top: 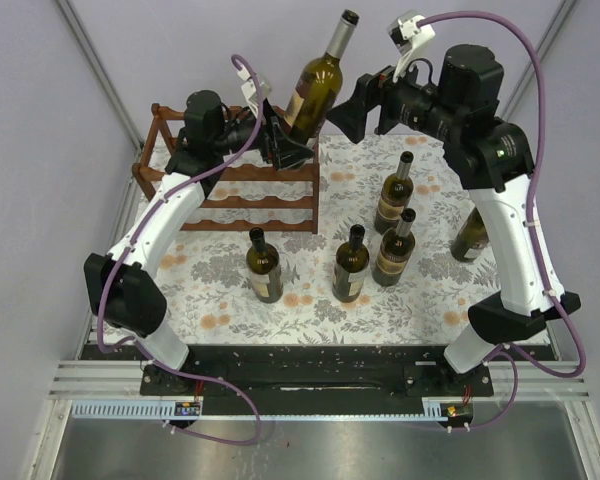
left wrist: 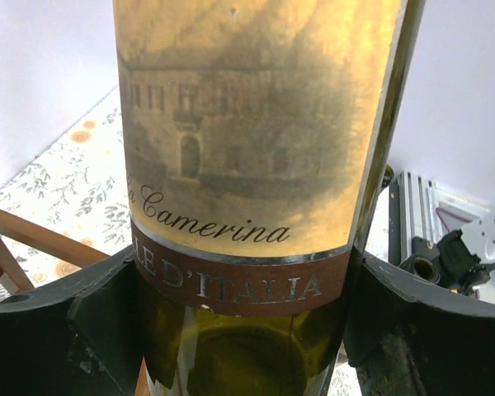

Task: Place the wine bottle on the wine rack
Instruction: Pick up the wine bottle from the center of the board.

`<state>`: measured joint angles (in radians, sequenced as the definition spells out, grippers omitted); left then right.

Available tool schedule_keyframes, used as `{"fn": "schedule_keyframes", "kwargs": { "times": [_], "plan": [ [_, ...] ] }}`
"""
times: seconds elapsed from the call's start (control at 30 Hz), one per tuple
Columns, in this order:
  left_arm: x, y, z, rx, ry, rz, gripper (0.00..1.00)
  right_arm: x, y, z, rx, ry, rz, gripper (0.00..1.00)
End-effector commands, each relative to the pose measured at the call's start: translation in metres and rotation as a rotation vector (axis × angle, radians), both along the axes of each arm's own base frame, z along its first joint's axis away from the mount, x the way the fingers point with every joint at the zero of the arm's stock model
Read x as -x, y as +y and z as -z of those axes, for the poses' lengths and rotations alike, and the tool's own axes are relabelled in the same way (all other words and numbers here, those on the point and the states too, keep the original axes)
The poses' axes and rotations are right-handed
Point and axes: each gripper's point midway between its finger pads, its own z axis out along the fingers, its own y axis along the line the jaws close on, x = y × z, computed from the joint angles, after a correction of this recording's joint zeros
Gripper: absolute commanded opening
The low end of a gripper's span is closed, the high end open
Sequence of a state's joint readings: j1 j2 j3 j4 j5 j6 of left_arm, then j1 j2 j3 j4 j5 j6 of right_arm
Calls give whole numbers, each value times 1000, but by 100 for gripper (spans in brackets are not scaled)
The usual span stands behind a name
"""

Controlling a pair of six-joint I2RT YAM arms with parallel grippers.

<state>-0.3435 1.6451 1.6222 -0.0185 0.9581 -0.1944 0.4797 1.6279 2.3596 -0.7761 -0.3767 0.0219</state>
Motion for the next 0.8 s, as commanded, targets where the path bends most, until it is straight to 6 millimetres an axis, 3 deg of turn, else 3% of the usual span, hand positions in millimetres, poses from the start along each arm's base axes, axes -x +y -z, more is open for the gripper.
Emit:
{"fn": "schedule_keyframes", "kwargs": {
  "times": [0.0,0.2,0.5,0.77],
  "plan": [
    [26,17,-89,168,-223,12,0,-6,1,-4,-56,-2,34,99],
    [37,25,-101,258,-203,42,0,-14,16,7,-105,25,-17,100],
    [53,28,-95,317,-168,87,0,-3,59,20,-198,74,-290,99],
    [55,28,-93,323,-160,83,0,-16,77,38,-226,132,-355,99]
  ]
}}
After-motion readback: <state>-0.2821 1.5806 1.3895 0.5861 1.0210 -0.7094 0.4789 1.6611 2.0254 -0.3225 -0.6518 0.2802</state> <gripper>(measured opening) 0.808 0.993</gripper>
